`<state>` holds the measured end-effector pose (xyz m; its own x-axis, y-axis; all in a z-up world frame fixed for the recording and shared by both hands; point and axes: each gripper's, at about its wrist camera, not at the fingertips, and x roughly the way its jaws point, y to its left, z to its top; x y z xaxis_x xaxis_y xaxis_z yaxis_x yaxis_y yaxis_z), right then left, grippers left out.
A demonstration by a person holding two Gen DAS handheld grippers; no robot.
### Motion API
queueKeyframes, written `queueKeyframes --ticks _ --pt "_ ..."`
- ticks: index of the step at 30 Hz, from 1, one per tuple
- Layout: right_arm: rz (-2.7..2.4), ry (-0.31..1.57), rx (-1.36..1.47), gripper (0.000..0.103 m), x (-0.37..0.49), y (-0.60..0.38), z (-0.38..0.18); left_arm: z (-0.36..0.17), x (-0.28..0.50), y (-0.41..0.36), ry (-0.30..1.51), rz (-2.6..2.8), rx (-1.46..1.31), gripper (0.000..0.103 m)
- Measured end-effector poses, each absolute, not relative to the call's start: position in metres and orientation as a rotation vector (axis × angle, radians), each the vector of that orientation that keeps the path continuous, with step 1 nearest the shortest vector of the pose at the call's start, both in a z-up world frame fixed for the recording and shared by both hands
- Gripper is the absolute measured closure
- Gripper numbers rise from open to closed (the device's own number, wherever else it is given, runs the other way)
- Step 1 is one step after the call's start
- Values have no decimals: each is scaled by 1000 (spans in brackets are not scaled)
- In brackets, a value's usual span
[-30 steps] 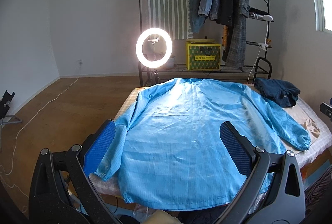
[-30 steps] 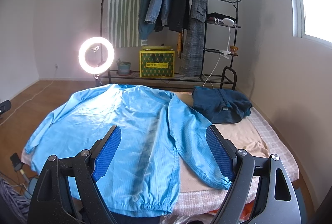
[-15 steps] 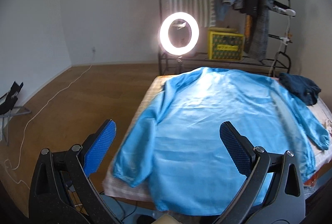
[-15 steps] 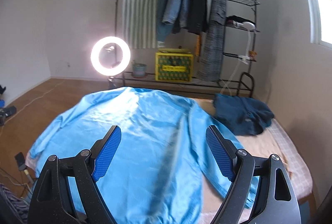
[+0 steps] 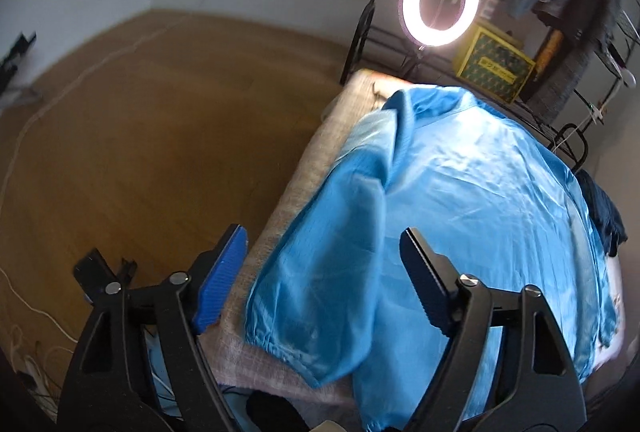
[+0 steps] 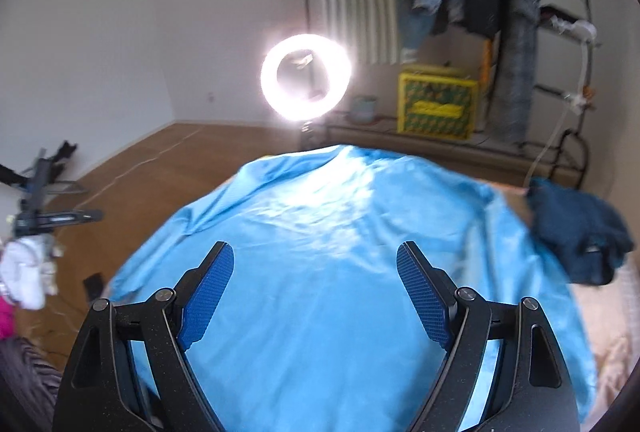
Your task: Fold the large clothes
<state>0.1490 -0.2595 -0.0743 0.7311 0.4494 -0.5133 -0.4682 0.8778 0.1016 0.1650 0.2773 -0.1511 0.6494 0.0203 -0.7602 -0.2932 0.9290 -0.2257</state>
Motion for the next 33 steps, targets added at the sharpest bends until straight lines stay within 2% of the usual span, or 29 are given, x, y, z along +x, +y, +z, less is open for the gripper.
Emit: queueKeyframes --ticks 11,19,21,23,24,26,29,33 --pt "559 667 48 19 176 -262 -102 -234 223 295 1033 114 -447 24" --pt "572 684 14 19 179 -255 -109 -268 243 302 1095 143 -418 25" --pt "573 683 -2 19 178 -253 -110 -271 244 299 1104 129 -409 45" --pt "570 684 -13 19 178 -252 -112 -273 245 296 1115 114 -395 73" --pt "570 687 -15 19 179 -251 -113 -273 246 293 1115 102 -385 78" --pt "571 691 -14 19 180 -251 -113 -271 246 289 1115 87 -357 97" --pt "571 690 -21 19 180 -250 -113 -265 245 282 1092 61 -337 102" --pt "573 684 -37 19 175 -248 -111 -242 238 279 1020 37 -312 103"
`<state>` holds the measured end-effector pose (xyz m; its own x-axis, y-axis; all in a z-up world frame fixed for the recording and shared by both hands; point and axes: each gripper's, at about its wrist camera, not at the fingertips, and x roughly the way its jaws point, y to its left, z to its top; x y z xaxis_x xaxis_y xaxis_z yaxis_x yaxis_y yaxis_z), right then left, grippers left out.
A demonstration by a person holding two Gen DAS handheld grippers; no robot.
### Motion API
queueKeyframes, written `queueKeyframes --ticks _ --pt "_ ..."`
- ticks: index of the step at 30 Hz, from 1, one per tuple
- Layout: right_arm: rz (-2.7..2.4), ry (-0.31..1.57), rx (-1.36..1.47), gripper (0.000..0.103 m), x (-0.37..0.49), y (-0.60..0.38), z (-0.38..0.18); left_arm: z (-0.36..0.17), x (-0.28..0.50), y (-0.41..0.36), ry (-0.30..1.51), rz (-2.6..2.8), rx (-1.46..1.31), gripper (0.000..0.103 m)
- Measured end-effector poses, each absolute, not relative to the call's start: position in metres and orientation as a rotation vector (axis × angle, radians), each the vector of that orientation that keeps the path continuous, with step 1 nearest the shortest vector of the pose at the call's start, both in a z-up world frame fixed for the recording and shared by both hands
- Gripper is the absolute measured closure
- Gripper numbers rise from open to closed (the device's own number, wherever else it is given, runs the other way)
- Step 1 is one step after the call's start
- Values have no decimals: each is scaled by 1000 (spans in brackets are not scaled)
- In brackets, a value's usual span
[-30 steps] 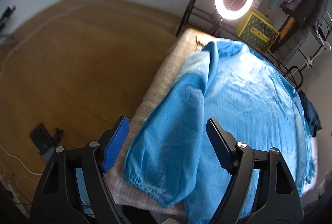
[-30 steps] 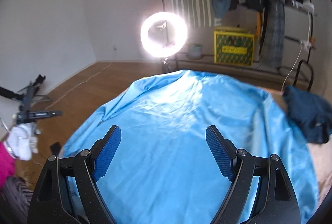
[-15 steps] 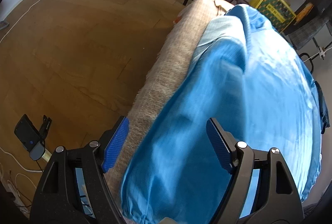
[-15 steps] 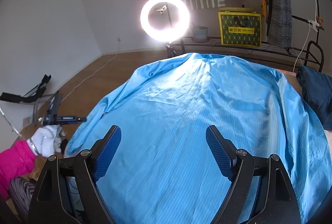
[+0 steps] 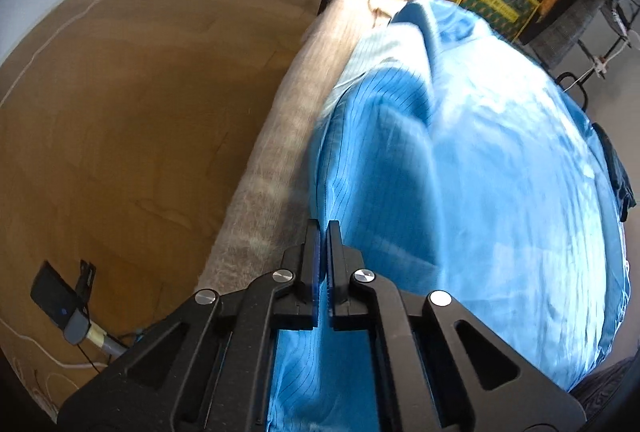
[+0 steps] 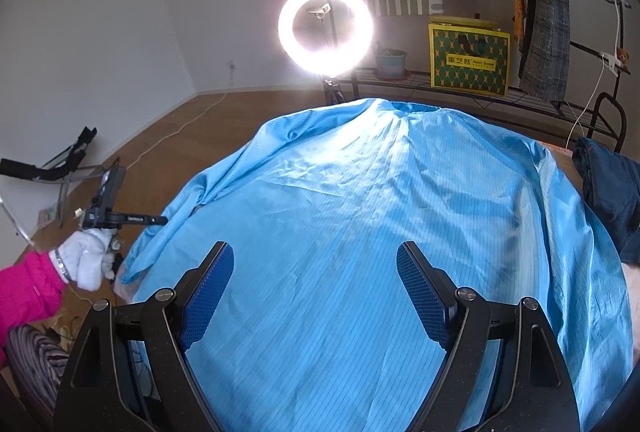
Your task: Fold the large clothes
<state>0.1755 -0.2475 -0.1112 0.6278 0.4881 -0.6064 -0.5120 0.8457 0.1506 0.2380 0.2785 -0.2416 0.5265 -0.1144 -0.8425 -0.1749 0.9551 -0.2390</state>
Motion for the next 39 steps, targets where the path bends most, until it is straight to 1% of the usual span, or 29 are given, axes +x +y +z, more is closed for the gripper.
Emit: queueKeyframes --ticks 5,10,16,20,21,22,24,25,26,28,31,35,36,38,39 --pt "574 703 -41 19 176 -248 -114 -201 219 270 916 -13 -286 103" --pt "579 722 -32 20 176 -249 -118 -166 198 226 864 -142 -200 103" --pt "586 733 -37 22 173 -247 -120 -163 175 162 918 -294 -61 103" --pt "596 741 -46 22 170 -247 -122 -179 158 125 1010 -376 42 103" --pt "597 743 -50 22 169 -248 -123 -182 152 121 1035 -398 55 102" --pt "598 745 -52 22 168 -248 -124 -183 145 116 1044 -410 56 100" --pt "600 746 -57 22 166 -249 -124 -178 138 119 1051 -428 29 91" --pt "600 746 -58 22 165 -250 -124 -174 133 123 1041 -429 11 81" --pt "600 746 -59 22 164 -251 -124 -168 129 129 1024 -421 -14 67" --pt "596 744 -59 22 162 -252 -125 -158 125 144 981 -389 -70 54" --pt "595 748 -55 22 162 -253 -126 -147 120 169 936 -293 -115 54" --pt "599 748 -61 22 158 -250 -126 -152 124 190 945 -223 -152 53" --pt "604 748 -63 22 156 -249 -126 -158 127 192 961 -210 -146 53" --pt "610 749 -66 22 154 -247 -126 -170 133 197 994 -179 -145 45" --pt "614 749 -69 22 151 -245 -127 -178 135 200 1015 -163 -151 45"
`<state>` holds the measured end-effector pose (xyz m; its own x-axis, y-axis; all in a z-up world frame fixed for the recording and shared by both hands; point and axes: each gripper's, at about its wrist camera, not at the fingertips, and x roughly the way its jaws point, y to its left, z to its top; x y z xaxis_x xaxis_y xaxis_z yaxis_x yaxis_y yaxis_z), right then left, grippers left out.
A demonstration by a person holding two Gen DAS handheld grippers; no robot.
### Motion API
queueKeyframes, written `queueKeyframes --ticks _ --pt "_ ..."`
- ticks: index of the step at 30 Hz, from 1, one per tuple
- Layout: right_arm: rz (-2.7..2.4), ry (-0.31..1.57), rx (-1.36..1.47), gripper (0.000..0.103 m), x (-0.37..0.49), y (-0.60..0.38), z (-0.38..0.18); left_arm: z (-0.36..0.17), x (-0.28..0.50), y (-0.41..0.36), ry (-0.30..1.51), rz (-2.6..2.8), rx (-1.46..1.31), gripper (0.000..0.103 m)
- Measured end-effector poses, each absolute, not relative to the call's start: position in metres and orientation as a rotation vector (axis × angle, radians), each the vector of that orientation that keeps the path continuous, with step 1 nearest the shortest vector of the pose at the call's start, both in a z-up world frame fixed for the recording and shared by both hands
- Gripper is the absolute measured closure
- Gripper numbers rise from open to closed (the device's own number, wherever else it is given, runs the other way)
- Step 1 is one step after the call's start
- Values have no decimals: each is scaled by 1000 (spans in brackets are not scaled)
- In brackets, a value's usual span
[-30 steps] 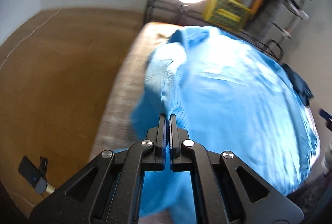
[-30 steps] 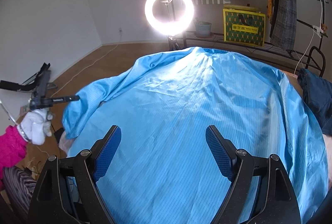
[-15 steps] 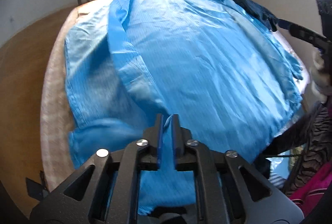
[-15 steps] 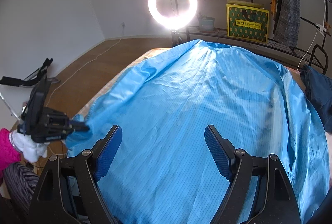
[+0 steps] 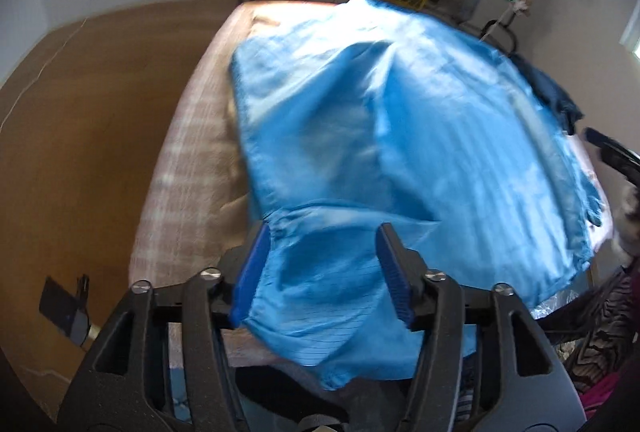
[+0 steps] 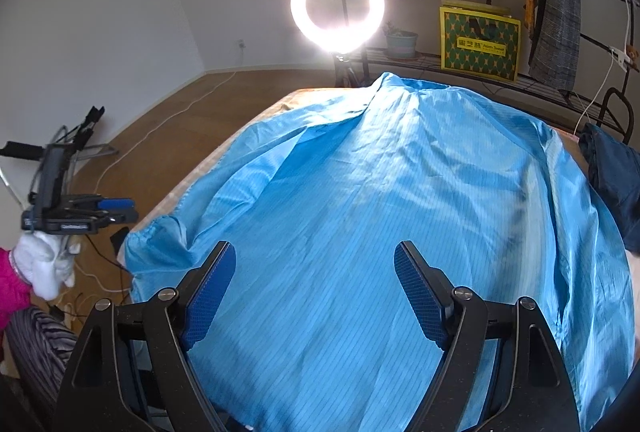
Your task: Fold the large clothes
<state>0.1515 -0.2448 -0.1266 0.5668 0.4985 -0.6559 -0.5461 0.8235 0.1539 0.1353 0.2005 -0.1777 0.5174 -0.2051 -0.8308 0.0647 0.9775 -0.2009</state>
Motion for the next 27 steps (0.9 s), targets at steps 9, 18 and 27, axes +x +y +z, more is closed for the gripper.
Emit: queueKeyframes --ticks 9,18,27 --pt "625 749 -79 22 141 -237 -131 -222 145 224 1134 -121 -243 99" --pt "613 777 -69 22 142 -235 -139 -172 104 180 1009 -333 -196 99" --pt "648 817 -106 22 139 -221 -151 -160 57 113 1051 -556 -54 86"
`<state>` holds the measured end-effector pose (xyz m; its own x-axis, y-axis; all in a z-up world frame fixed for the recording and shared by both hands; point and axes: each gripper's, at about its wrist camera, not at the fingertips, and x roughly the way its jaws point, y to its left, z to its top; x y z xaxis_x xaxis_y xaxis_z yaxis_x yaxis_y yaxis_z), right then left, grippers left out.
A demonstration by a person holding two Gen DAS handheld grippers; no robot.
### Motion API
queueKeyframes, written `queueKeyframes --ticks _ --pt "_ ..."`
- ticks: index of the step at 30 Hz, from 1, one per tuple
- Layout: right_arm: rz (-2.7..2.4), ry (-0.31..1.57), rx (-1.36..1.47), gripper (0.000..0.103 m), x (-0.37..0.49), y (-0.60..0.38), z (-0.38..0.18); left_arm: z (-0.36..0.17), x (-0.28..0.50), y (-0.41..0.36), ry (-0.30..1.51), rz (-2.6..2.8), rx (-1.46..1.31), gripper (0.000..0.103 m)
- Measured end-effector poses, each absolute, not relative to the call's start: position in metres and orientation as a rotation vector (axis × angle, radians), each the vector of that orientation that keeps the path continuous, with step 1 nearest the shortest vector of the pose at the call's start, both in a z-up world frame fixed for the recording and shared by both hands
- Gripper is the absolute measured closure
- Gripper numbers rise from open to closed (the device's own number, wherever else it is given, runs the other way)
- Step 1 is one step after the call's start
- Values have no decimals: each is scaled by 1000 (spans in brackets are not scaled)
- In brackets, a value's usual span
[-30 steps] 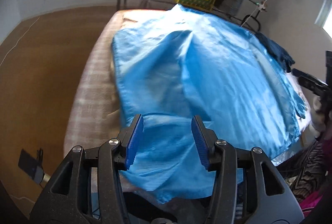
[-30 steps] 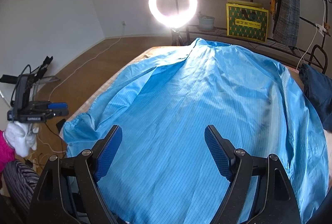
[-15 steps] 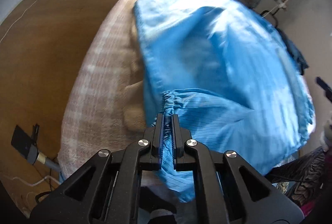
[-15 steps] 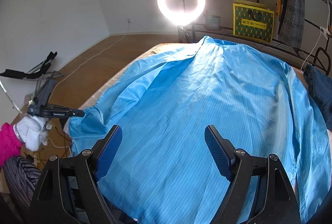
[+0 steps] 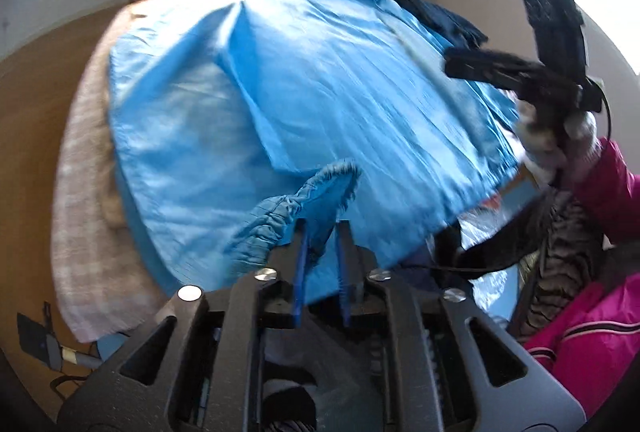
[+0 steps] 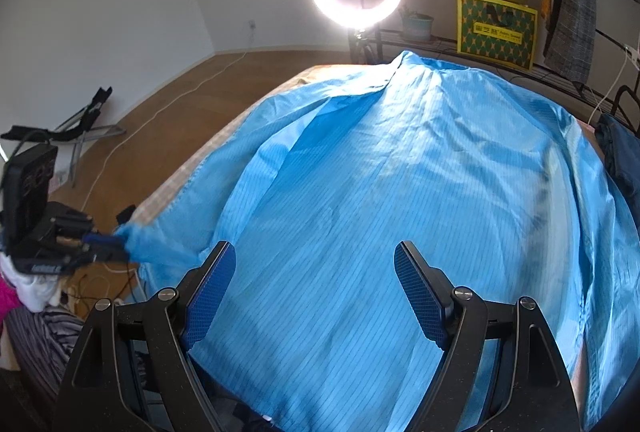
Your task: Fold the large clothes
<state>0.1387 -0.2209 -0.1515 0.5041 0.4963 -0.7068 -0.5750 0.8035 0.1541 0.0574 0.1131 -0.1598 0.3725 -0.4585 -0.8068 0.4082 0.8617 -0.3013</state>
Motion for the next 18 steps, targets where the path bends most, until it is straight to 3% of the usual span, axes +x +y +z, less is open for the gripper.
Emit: queueKeyframes --ticks 4,7,12,13,15,18 --pt "667 843 -110 22 139 -213 -157 -154 57 121 1034 -556 -111 85" --pt "683 865 -105 22 141 -204 -161 -148 60 147 993 -452 -191 70" --pt "733 949 -26 22 154 -186 -173 -155 63 182 993 -348 -290 69" --pt "741 961 -18 27 155 -182 -175 -155 62 185 993 -330 -292 69" --pt "770 1006 -9 33 156 -171 -184 -162 60 191 1014 -264 -288 54" --pt "806 1064 12 34 155 -157 -197 -183 63 200 1081 -224 -338 51"
